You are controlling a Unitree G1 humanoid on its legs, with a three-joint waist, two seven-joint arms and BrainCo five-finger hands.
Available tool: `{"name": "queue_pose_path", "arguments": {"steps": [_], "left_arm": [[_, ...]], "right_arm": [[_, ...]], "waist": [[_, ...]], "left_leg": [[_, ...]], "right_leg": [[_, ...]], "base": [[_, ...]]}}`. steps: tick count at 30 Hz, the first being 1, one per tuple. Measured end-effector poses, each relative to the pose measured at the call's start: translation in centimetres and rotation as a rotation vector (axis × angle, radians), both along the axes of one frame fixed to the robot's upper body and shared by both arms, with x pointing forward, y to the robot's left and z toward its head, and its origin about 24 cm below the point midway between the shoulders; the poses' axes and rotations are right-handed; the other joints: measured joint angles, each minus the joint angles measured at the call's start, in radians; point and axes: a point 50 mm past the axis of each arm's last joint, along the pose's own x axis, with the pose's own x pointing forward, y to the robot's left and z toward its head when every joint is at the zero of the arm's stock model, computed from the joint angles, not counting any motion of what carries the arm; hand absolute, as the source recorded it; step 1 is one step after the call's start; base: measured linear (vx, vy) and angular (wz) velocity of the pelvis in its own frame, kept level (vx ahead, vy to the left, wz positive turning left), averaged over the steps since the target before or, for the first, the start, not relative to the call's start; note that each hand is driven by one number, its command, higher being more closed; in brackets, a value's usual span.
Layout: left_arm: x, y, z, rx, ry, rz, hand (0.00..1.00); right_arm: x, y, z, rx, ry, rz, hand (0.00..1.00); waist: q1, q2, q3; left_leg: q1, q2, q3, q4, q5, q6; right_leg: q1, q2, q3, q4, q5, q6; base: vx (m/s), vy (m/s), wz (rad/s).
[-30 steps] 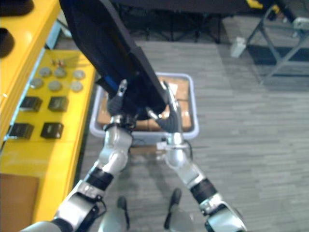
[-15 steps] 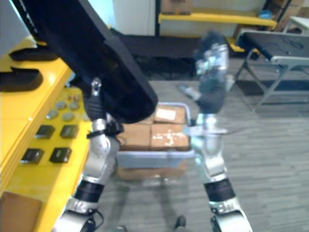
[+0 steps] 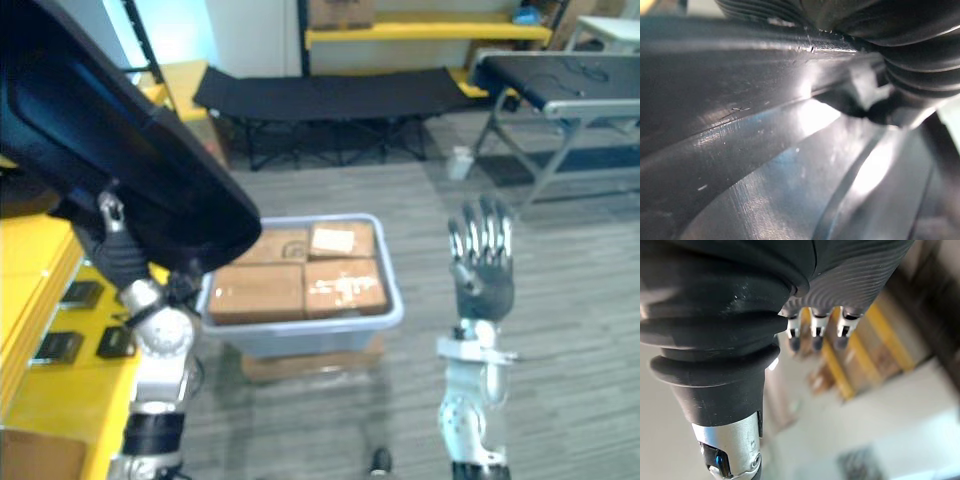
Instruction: Walk over and take plastic housings, then place them on the shelf
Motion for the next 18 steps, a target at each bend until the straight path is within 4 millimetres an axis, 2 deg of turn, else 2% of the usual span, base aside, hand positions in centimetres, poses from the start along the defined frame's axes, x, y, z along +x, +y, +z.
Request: {"name": "queue_pose_path", "arguments": {"steps": [3, 8, 13, 15, 17, 18], "left_arm": [[-1.1, -0.4, 0.0, 0.046, -0.002, -0.045, 1.0], [-1.7, -0.3, -0.8, 0.096, 0.05, -0.058, 1.0], [-3.0, 0.5, -0.7, 0.104, 0.05, -0.015, 1.0], [-4.3, 1.7, -0.2, 0.138, 0.035, 0.065, 1.0], [-5.2, 2.7, 0.1, 0.151, 0.028, 0.121, 1.0], [-6.2, 3.7, 0.2, 0.156, 0.033, 0.181, 1.0]], "right_arm": [[-0.6, 0.0, -0.6, -0.038, 0.047, -0.052, 0.0], [-0.7, -0.2, -0.5, -0.093, 0.075, -0.12, 0.0], [0.2, 0.4, -0.5, -0.106, 0.085, -0.092, 0.0], [1.2, 1.8, -0.4, -0.113, 0.077, -0.025, 0.0], [2.0, 3.1, -0.2, -0.11, 0.065, 0.027, 0.0], [2.8, 4.4, -0.1, -0.114, 0.061, 0.08, 0.0]], "waist": [[0.0, 0.0, 0.0], [0.002, 0.012, -0.011], [0.015, 0.023, -0.018], [0.05, 0.024, -0.019], [0.072, 0.025, -0.019], [0.101, 0.025, -0.02]], "left_leg": [[0.004, -0.003, 0.0, -0.001, -0.001, 0.001], [0.002, -0.009, -0.004, -0.001, -0.002, 0.003], [-0.019, -0.011, -0.051, 0.004, 0.001, 0.004], [-0.04, -0.011, -0.094, 0.012, 0.003, 0.004], [-0.058, -0.014, -0.13, 0.018, 0.006, 0.005], [-0.067, -0.021, -0.168, 0.019, 0.011, 0.008]], "right_leg": [[0.003, -0.003, 0.0, 0.0, -0.002, 0.002], [0.005, -0.01, -0.004, 0.0, -0.009, 0.01], [0.018, -0.015, -0.054, 0.0, -0.015, 0.012], [0.03, -0.015, -0.095, 0.0, -0.016, 0.012], [0.04, -0.018, -0.13, 0.0, -0.017, 0.013], [0.057, -0.022, -0.169, 0.0, -0.019, 0.015]], "base": [[0.0, 0.0, 0.0], [0.0, 0.004, 0.01], [0.0, 0.006, 0.27], [0.01, -0.001, 0.52], [0.02, 0.006, 0.63], [0.02, 0.012, 0.75]]}}
